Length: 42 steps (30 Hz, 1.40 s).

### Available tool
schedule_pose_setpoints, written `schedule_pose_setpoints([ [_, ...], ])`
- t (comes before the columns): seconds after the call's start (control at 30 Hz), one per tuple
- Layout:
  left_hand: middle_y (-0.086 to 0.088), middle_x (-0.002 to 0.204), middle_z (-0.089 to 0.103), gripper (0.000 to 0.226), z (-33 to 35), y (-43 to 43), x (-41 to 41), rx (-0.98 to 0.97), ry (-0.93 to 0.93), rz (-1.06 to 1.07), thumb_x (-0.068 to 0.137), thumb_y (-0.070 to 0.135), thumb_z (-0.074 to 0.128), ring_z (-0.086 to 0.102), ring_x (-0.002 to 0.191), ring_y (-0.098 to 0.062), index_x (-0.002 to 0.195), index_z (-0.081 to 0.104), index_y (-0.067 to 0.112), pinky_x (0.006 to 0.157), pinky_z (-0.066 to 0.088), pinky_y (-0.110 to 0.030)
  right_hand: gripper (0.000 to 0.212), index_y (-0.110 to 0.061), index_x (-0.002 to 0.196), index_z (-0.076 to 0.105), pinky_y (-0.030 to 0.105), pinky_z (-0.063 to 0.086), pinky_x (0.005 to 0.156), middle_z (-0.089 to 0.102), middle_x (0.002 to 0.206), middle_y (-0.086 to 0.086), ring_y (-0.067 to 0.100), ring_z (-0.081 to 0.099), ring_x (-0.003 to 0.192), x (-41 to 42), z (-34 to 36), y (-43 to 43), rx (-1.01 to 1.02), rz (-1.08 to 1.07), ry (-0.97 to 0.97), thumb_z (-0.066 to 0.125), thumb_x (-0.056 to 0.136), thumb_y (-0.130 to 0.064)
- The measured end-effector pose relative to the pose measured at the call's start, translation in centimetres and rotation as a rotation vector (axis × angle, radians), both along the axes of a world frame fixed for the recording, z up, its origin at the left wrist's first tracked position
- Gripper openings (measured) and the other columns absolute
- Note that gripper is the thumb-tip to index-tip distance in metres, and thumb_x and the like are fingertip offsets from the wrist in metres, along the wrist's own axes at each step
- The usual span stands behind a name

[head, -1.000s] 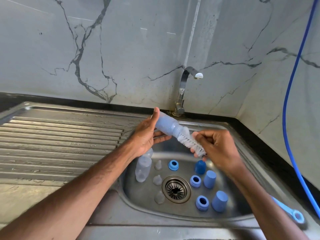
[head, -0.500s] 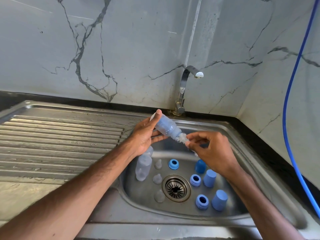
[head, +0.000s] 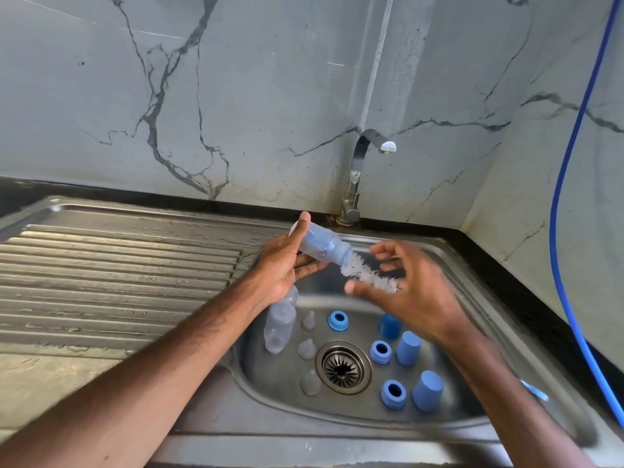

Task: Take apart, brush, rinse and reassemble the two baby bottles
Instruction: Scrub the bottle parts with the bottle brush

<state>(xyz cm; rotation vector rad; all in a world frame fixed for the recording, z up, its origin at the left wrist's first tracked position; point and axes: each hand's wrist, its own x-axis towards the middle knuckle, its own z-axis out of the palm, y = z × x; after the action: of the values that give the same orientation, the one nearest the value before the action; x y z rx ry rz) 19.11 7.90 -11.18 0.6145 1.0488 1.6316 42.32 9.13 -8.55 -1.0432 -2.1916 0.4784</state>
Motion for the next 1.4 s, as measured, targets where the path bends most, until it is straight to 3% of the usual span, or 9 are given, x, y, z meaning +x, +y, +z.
schedule_pose_setpoints([
  [0.17, -0.021, 0.119, 0.072, 0.067, 0.2, -0.1, 0.2, -0.009, -0.046, 0.002, 0.083, 0.049, 0.078, 0.075, 0.102, -0.031, 0.129, 0.057, 0.006, 0.075, 0.064, -0.040, 0.024, -0.022, 0.110, 0.074, 0.009, 0.048, 0.066, 0.071, 0.088, -0.016, -0.002, 0.066, 0.080, -1.1, -0.8, 0.3, 0.057, -0.011, 0.005, 0.082, 0.087, -0.021],
  [0.4, -0.020, 0.125, 0.070, 0.050, 0.5, -0.2, -0.6, 0.115, -0.024, -0.096, 0.096, 0.041, 0.066, 0.071, 0.113, -0.032, 0.129, 0.061, 0.003, 0.083, 0.063, -0.042, 0.019, -0.018, 0.111, 0.072, 0.024, 0.047, 0.038, 0.073, 0.071, 0.006, 0.015, 0.064, 0.050, 1.4, 1.3, 0.9, -0.503, 0.112, 0.252, 0.060, 0.103, -0.006],
  [0.57, -0.022, 0.134, 0.064, 0.046, 0.7, -0.6, -0.2, 0.130, -0.020, -0.107, 0.101, 0.033, 0.059, 0.068, 0.118, -0.032, 0.137, 0.057, 0.003, 0.083, 0.063, -0.041, 0.011, -0.040, 0.100, 0.076, 0.013, 0.042, 0.043, 0.069, 0.061, -0.018, 0.002, 0.059, 0.044, 1.5, 1.5, 0.5, -0.065, 0.025, 0.017, 0.078, 0.090, -0.037],
  [0.67, -0.023, 0.138, 0.061, 0.044, 0.9, -0.7, 1.0, 0.141, 0.025, -0.153, 0.104, 0.028, 0.055, 0.066, 0.119, -0.033, 0.141, 0.055, 0.004, 0.083, 0.063, -0.040, 0.011, -0.037, 0.100, 0.080, 0.021, 0.051, 0.049, 0.068, 0.065, -0.023, 0.000, 0.063, 0.052, 0.3, 1.0, 0.2, 0.050, -0.018, 0.000, 0.079, 0.090, -0.032],
  [0.9, -0.026, 0.143, 0.055, 0.042, 1.1, -1.0, -0.5, 0.149, -0.011, -0.049, 0.105, 0.022, 0.052, 0.061, 0.120, -0.036, 0.143, 0.053, 0.004, 0.082, 0.063, -0.041, 0.027, -0.036, 0.111, 0.079, 0.000, 0.045, 0.063, 0.059, 0.073, -0.048, -0.021, 0.061, 0.082, 1.9, 1.4, 0.7, 0.127, -0.041, -0.036, 0.082, 0.087, -0.023],
  [1.07, -0.021, 0.142, 0.057, 0.042, 0.7, -0.6, 1.6, 0.193, 0.119, -0.178, 0.108, 0.024, 0.045, 0.062, 0.123, -0.034, 0.147, 0.052, 0.010, 0.093, 0.059, -0.044, 0.013, -0.026, 0.099, 0.084, 0.025, 0.055, 0.059, 0.076, 0.074, -0.015, 0.005, 0.069, 0.067, 0.1, 1.1, -0.3, 0.120, -0.065, -0.020, 0.081, 0.088, -0.021],
  [1.17, -0.022, 0.144, 0.055, 0.041, 1.1, -0.7, 0.5, 0.201, 0.129, -0.131, 0.108, 0.022, 0.043, 0.059, 0.127, -0.037, 0.146, 0.052, 0.010, 0.093, 0.057, -0.044, 0.009, -0.025, 0.094, 0.084, 0.013, 0.042, 0.047, 0.075, 0.068, -0.014, 0.000, 0.057, 0.046, 2.2, 2.0, 0.9, -0.044, -0.003, 0.018, 0.081, 0.088, -0.019],
  [1.3, -0.019, 0.147, 0.055, 0.049, 1.1, -1.2, 1.0, 0.203, 0.140, -0.180, 0.101, 0.026, 0.051, 0.060, 0.125, -0.032, 0.147, 0.052, 0.010, 0.088, 0.060, -0.039, 0.007, -0.017, 0.088, 0.083, 0.017, 0.038, 0.040, 0.073, 0.062, 0.001, 0.005, 0.051, 0.040, 2.2, 1.8, 1.2, -0.320, 0.056, 0.148, 0.077, 0.093, -0.015],
  [1.4, -0.018, 0.146, 0.055, 0.092, 1.8, -1.2, 2.4, 0.250, 0.085, -0.168, 0.070, 0.049, 0.081, 0.062, 0.120, -0.029, 0.147, 0.051, 0.008, 0.086, 0.062, -0.038, 0.016, -0.014, 0.087, 0.080, 0.017, 0.026, 0.035, 0.061, 0.062, 0.000, 0.009, 0.041, 0.041, 1.3, 1.3, 0.7, -0.644, 0.053, 0.310, 0.070, 0.097, -0.021],
])
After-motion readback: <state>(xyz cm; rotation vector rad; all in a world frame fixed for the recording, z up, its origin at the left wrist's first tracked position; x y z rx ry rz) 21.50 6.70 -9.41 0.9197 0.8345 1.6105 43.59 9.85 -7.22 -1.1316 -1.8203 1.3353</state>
